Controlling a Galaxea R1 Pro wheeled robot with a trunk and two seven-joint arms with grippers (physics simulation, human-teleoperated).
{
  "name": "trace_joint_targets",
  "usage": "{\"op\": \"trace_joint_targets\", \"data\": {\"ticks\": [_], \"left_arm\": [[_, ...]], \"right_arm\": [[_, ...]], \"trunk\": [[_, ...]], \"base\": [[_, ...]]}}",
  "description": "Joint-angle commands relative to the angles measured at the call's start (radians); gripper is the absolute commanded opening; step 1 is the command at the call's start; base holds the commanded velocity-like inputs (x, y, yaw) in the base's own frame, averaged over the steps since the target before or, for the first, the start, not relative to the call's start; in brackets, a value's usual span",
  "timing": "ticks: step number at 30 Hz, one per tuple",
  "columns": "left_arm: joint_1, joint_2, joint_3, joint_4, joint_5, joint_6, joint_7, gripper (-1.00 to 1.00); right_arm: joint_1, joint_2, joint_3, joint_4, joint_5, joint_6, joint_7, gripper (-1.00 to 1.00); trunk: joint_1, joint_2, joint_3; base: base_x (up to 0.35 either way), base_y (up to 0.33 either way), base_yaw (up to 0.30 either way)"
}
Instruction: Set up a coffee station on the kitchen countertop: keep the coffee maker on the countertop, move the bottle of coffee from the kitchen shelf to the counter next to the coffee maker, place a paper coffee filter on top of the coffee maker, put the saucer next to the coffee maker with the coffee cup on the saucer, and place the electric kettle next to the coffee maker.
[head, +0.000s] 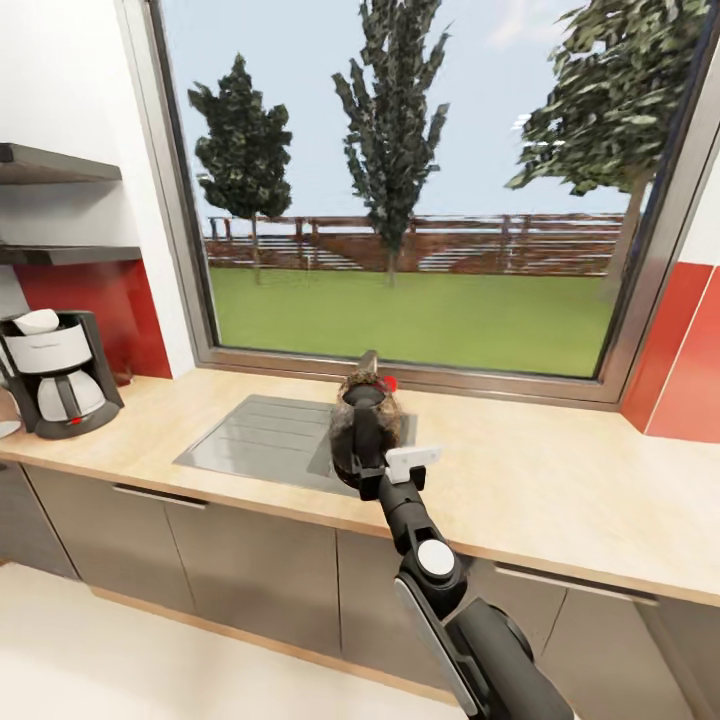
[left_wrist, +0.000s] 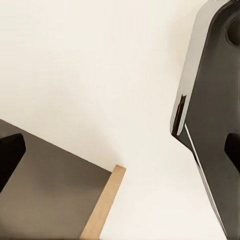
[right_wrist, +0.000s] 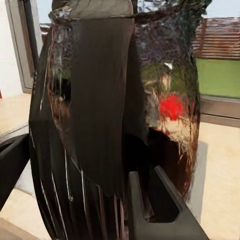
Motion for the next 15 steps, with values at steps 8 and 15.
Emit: {"op": "trace_joint_targets", "data": {"ticks": [8,15], "left_arm": [[0.0,0.0,-0.005,0.002,0.01,-0.006,0.001,1.0],[0.0,0.001,-0.005,0.002,0.01,-0.004,-0.001,1.0]], "right_arm": [[-0.001,0.0,0.002,-0.001,-0.007,0.003,-0.008,-1.0],[-0.001,0.0,0.002,-0.001,-0.007,0.003,-0.008,-1.0]], "trunk": [[0.0,-0.001,0.006],[0.0,-0.001,0.011]], "base": [[0.0,0.0,0.257],[0.0,0.0,0.257]]}}
